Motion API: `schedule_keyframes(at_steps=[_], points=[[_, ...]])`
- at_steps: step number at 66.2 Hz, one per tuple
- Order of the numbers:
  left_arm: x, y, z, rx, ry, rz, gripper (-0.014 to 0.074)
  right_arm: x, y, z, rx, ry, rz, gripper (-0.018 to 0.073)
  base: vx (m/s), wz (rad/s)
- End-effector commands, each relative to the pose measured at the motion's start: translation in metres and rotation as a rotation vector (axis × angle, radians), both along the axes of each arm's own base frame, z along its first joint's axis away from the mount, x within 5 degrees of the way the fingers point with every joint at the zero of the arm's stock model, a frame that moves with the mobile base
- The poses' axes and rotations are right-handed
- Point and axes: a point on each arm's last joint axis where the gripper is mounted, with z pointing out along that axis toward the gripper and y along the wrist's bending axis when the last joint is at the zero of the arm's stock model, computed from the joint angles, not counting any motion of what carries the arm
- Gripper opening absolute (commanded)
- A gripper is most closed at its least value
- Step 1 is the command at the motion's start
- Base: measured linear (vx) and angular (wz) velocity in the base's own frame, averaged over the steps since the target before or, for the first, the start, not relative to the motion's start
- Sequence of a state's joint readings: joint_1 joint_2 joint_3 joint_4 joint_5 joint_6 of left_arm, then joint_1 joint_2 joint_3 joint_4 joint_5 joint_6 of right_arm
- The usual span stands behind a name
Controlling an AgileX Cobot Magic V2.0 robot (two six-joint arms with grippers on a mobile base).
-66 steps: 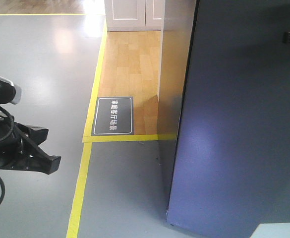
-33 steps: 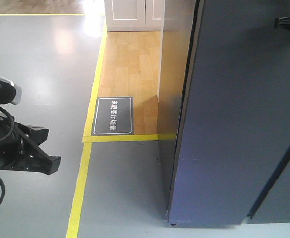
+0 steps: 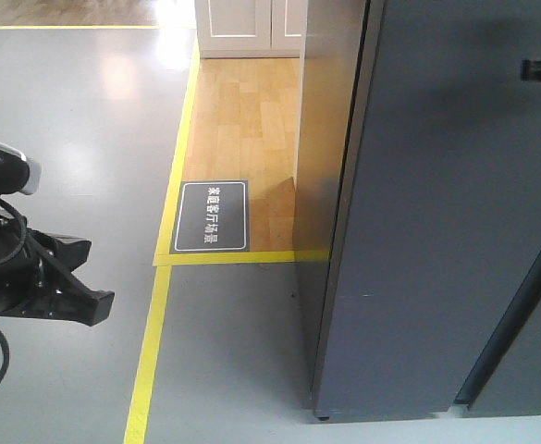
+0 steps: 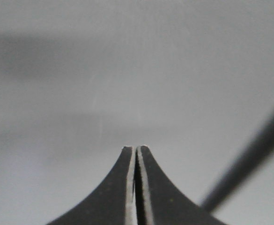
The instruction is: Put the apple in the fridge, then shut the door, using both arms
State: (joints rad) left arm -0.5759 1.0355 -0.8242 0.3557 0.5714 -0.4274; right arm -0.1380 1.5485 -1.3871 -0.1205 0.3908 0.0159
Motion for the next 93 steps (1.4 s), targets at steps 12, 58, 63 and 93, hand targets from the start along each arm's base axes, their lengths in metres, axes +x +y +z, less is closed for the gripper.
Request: schedule_keyframes(at_steps=[12, 58, 63, 93], points=[[0.001, -0.002, 0.015, -0.041, -0.081, -0.019, -0.0006, -0.08, 0.012, 0.01, -0.046, 0.14, 0.046, -0.0006, 0.0, 0.0], [0.001, -0.002, 0.015, -0.042, -0.082, -0.019, -0.0006, -0.235, 0.056, -0.002, 0.017, 0.199, 0.171, -0.0003, 0.0, 0.0], [0.001, -0.002, 0.015, -0.042, -0.082, -0.019, -0.0006, -0.246, 0.057, -0.008, 0.036, 0.197, 0.173, -0.0003, 0.0, 0.0], [0.001, -0.002, 0.015, -0.042, -0.082, -0.019, -0.0006, -0.305, 0.056, -0.055, 0.084, 0.266, 0.184, -0.0003, 0.0, 0.0]])
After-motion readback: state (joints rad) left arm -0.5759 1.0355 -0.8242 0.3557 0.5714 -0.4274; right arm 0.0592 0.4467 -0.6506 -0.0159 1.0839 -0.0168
